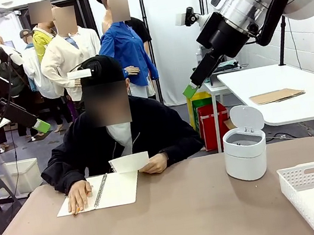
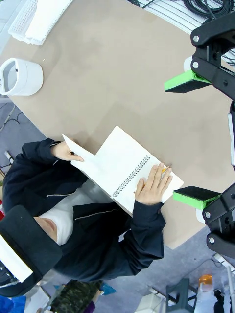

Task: Sort the paper based on its condition.
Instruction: If a person hands you a paper, place it in the Organizing basket , and if it's crumpled, put it in the Trash can.

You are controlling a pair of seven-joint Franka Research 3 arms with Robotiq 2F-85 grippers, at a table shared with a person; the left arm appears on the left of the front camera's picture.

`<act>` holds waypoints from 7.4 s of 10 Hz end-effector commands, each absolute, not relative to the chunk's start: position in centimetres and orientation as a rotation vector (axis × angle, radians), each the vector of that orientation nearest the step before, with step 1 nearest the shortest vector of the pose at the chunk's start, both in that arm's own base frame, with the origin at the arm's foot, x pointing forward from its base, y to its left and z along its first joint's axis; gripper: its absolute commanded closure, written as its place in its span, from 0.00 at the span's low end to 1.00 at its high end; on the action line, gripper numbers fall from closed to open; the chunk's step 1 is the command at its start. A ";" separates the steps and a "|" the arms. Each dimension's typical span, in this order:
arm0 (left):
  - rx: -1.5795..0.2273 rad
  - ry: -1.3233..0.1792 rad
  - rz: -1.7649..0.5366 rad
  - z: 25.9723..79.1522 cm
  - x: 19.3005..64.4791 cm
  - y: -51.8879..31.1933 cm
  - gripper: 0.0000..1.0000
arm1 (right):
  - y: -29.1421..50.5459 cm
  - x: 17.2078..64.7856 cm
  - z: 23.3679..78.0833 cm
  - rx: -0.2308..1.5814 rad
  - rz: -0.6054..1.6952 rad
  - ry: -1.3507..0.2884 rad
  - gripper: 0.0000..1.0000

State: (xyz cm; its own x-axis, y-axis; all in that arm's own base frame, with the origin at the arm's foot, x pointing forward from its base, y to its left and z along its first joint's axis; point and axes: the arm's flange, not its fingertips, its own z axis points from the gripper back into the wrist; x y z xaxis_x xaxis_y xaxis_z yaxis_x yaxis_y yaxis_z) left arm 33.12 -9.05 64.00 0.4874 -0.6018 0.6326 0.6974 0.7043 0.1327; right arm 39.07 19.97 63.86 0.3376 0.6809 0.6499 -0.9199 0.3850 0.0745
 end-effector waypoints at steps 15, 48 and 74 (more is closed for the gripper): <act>-0.140 -0.701 -0.789 64.0 33.0 -9.0 0.00 | 20.0 39.1 63.7 0.460 1.095 -0.587 0.00; -0.140 -0.701 -0.789 64.0 33.0 -9.0 0.00 | 19.8 49.7 43.9 0.765 -0.195 0.246 0.00; -0.140 -0.701 -0.789 64.0 33.0 -9.0 0.00 | 20.2 49.0 40.8 1.150 -0.222 0.333 1.00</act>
State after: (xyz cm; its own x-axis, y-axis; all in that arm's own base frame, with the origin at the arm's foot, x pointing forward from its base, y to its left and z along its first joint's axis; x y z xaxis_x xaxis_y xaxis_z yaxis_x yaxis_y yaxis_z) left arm 33.11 -9.05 64.01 0.4873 -0.6017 0.6328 0.6974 0.7043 0.1326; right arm 49.00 20.25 40.78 0.9349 0.0052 -0.3550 0.3254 0.3874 0.8626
